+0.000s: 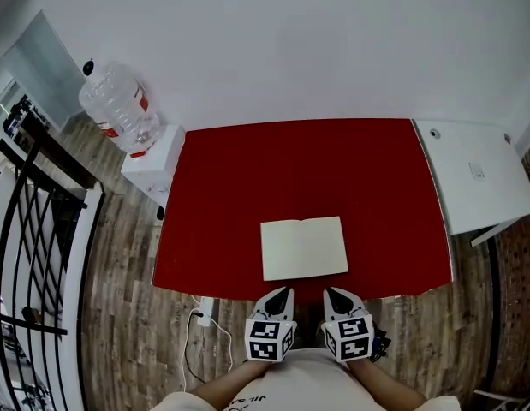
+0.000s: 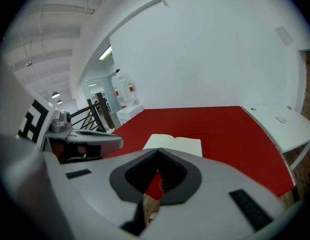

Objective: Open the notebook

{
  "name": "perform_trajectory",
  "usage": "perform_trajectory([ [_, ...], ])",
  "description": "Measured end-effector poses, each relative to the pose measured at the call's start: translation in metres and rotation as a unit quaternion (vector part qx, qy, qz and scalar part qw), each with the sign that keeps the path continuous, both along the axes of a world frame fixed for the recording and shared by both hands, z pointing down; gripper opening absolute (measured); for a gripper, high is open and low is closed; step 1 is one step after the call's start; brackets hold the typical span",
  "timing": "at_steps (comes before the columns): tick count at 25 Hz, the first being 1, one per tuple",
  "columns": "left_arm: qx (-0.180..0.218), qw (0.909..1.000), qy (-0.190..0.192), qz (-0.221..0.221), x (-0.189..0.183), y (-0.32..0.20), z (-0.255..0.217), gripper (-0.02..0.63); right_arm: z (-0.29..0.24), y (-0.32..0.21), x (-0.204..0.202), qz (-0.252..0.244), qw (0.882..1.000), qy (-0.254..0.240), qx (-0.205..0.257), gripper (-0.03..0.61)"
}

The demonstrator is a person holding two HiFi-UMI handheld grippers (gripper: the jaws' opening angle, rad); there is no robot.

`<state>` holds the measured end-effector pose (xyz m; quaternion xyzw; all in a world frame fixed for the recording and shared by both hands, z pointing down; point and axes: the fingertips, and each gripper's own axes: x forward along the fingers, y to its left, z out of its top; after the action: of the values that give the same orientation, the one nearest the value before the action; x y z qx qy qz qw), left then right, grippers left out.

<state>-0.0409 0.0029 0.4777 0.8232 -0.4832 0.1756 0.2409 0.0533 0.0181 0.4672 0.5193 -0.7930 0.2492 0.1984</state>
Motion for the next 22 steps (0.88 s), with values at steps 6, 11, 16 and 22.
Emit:
perform_trajectory([
  [6, 0.004, 1.0000, -0.001, -0.001, 0.0025, 0.0008, -0.0014, 0.006, 0.0014, 0.0008, 0.0023, 0.001, 1.000, 0.000, 0.000, 0.005],
  [11, 0.006, 1.0000, 0.000, 0.002, 0.0064, 0.0048, -0.0017, 0.006, 0.0034, 0.0064, 0.0044, 0.001, 1.000, 0.000, -0.001, 0.005],
  [16, 0.008, 1.0000, -0.001, -0.002, 0.0049, 0.0066, -0.0041, 0.006, 0.0019, 0.0074, 0.0042, -0.002, 1.000, 0.001, 0.001, 0.005],
  [22, 0.008, 1.0000, -0.001, -0.005, 0.0042, 0.0081, -0.0032, 0.006, 0.0030, 0.0094, 0.0015, -0.011, 1.000, 0.004, 0.001, 0.005],
])
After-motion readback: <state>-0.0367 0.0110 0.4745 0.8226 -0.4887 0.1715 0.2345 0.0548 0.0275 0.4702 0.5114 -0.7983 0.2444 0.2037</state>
